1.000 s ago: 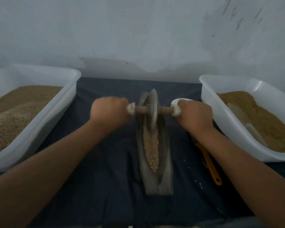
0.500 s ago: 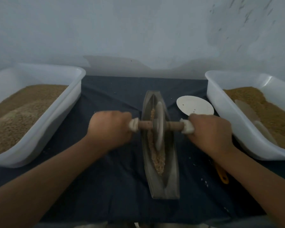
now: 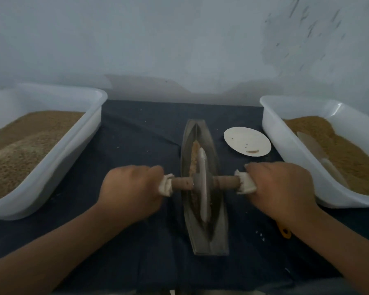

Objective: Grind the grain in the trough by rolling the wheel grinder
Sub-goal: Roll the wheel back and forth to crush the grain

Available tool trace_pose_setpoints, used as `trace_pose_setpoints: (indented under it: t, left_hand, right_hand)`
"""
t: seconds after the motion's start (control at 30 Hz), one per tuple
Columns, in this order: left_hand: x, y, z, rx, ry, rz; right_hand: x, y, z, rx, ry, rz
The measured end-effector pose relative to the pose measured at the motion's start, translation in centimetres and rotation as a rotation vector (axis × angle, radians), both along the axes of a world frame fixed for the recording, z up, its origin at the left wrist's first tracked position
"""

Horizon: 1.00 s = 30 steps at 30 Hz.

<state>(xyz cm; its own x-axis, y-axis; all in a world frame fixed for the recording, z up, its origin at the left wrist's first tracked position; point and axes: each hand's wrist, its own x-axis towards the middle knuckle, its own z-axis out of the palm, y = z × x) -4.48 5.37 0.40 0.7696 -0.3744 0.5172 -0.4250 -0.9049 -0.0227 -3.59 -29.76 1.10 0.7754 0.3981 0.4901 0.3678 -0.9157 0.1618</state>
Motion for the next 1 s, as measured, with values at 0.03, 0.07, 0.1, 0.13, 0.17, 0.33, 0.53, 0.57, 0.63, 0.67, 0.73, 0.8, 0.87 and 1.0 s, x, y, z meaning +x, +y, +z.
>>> trace_pose_setpoints:
  t: [0.03, 0.07, 0.1, 0.13, 0.17, 0.33, 0.53, 0.57, 0.63, 0.67, 0.73, 0.8, 0.87, 1.0]
  left_hand:
    - [0.0, -0.1, -0.2, -0.008, 0.022, 0.006]
    - [0.6, -0.2, -0.2, -0.012, 0.041, 0.024]
    - [1.7, -0.6, 0.0, -0.006, 0.047, 0.051]
    - [3.3, -1.0, 0.3, 0.02, 0.033, 0.093]
    - [5.3, -1.6, 0.8, 0.054, 0.023, 0.151]
    - [12.2, -3.8, 4.7, 0.121, 0.155, 0.256]
    - [2.2, -0.5, 0.3, 0.037, -0.001, 0.038]
    - [1.1, 0.0, -0.3, 0.025, -0.034, 0.015]
    - [0.8, 0.1, -1.0, 0.015, -0.047, 0.016]
    - [1.5, -0.2, -0.8, 0.019, -0.046, 0.035]
    - [4.4, -1.2, 0.3, 0.054, -0.027, 0.111]
    - [8.4, -2.1, 1.6, 0.075, 0.018, 0.191]
    - [11.8, -3.0, 3.3, 0.103, 0.111, 0.232]
    - [10.9, -3.4, 4.4, 0.173, 0.16, 0.248]
  right_hand:
    - [0.4, 0.0, 0.0, 0.013, 0.009, 0.014]
    - [1.3, 0.5, 0.4, 0.022, 0.008, 0.005]
    - [2.8, 1.2, 0.7, 0.019, -0.018, -0.025]
    - [4.5, 1.9, 1.0, 0.011, -0.055, -0.063]
    - [6.5, 2.5, 1.1, 0.023, -0.086, -0.092]
    - [11.4, 3.5, 1.9, 0.112, 0.143, -0.242]
    - [2.2, 0.7, 0.3, 0.038, -0.06, 0.003]
    - [1.3, 0.0, 0.0, 0.041, -0.071, 0.078]
    - [1.2, -0.1, 0.0, 0.062, -0.019, 0.09]
    - [2.0, 0.4, 0.3, 0.09, 0.044, 0.053]
    - [4.7, 1.9, 0.9, 0.082, 0.019, -0.061]
    - [8.0, 3.0, 1.5, 0.07, -0.05, -0.146]
    - [10.5, 3.5, 2.0, 0.078, 0.047, -0.223]
    - [9.4, 3.3, 1.4, 0.101, 0.083, -0.229]
